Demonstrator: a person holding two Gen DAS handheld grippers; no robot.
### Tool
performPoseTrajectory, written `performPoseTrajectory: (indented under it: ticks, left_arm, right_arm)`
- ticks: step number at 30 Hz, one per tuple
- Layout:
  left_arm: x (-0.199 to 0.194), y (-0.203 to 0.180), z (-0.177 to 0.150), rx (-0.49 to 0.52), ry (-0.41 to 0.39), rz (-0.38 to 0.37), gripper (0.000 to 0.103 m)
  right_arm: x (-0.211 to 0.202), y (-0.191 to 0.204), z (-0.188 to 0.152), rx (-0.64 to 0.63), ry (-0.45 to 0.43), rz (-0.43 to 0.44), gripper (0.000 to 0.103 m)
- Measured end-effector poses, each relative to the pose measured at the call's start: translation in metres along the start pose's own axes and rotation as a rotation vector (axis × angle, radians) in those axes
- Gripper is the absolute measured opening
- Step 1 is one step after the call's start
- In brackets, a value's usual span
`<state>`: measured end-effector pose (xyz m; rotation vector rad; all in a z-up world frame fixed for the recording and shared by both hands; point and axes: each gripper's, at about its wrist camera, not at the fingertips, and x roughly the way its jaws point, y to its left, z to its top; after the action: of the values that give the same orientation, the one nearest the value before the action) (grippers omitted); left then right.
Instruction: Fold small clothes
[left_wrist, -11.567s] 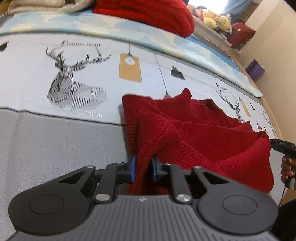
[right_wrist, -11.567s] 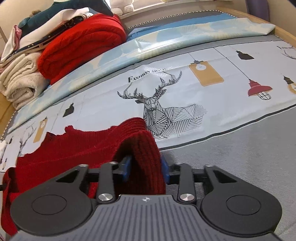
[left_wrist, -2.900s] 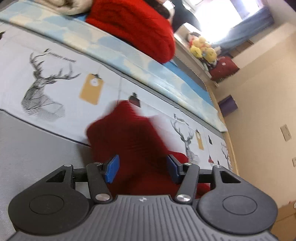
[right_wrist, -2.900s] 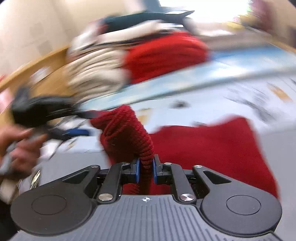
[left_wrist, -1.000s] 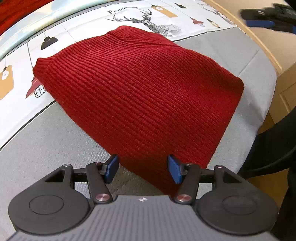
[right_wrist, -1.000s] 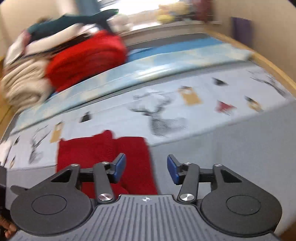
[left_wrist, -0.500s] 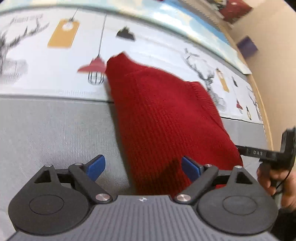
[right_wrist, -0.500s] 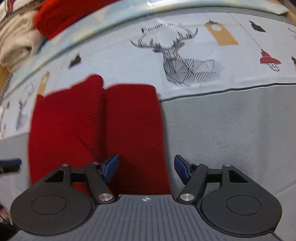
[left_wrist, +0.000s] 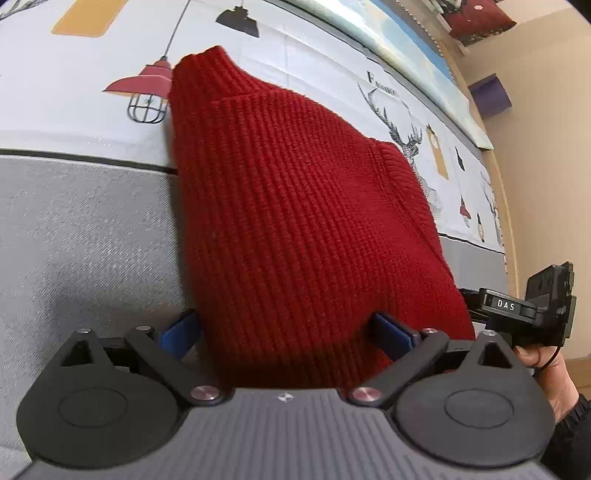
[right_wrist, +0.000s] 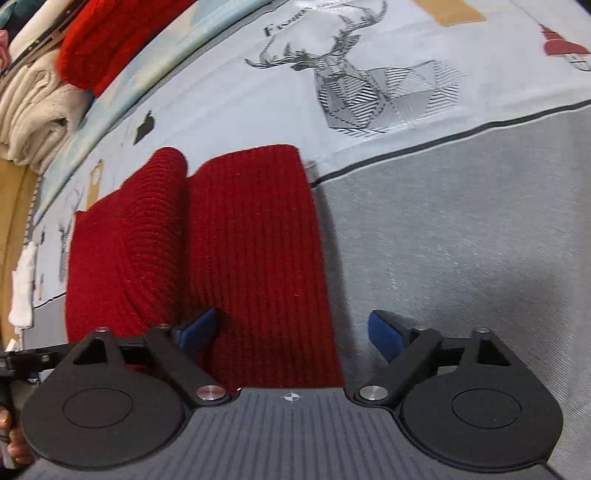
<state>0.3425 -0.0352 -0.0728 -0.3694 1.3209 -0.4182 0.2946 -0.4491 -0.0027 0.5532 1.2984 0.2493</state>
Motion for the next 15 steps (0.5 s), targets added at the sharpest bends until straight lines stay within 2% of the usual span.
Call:
performPoseTrajectory:
  ticks: [1, 3, 7, 12, 15]
  left_arm:
    - [0.002, -0.004, 0.000, 0.017, -0.002, 0.009, 0.096]
    - [-0.002, -0.008, 0.000, 0.047, -0.014, 0.018, 0.087]
    - [-0.013, -0.008, 0.002, 0.084, -0.038, 0.014, 0.067]
    - [-0.046, -0.011, 0.006, 0.173, -0.129, 0.094, 0.062]
    - [-0.066, -0.003, 0.011, 0.174, -0.179, 0.131, 0.059]
  right_arm:
    - [0.001, 0.000, 0.000, 0.017, 0.007, 0.032, 0.070]
    - [0.002, 0.002, 0.001, 0.030, 0.011, 0.062, 0.059]
    - [0.001, 0.007, 0.002, 0.018, 0.000, 0.068, 0.050]
    - [-0.002, 0.025, 0.004, 0.000, -0.047, 0.128, 0.037]
    - [-0.001, 0.046, 0.006, -0.051, -0.086, 0.181, 0.035]
